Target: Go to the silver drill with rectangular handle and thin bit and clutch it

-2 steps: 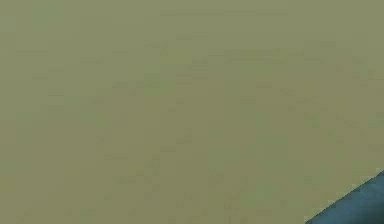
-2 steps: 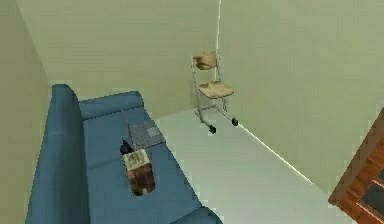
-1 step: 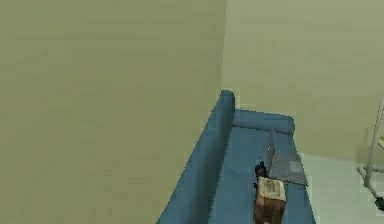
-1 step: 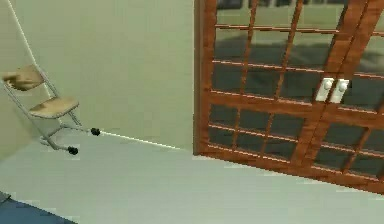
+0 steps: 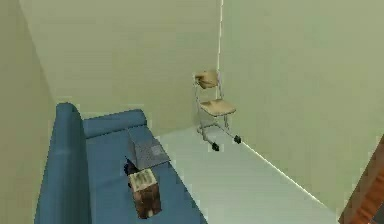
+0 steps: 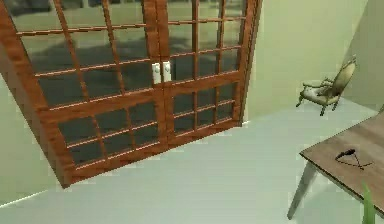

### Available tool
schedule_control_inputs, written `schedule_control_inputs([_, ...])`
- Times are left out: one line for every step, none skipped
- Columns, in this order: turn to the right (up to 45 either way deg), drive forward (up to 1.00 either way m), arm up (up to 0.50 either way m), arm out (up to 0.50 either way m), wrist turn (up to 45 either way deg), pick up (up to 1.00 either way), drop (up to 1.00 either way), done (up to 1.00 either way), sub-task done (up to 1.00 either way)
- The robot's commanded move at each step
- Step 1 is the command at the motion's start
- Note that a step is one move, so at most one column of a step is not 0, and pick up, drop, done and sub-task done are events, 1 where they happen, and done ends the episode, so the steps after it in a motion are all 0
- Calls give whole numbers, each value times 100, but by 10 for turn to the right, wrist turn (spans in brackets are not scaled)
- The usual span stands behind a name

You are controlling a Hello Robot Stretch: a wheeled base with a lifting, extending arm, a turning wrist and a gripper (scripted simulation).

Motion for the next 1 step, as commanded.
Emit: schedule_control_inputs([450,0,0,0,0,0,0,0,0])
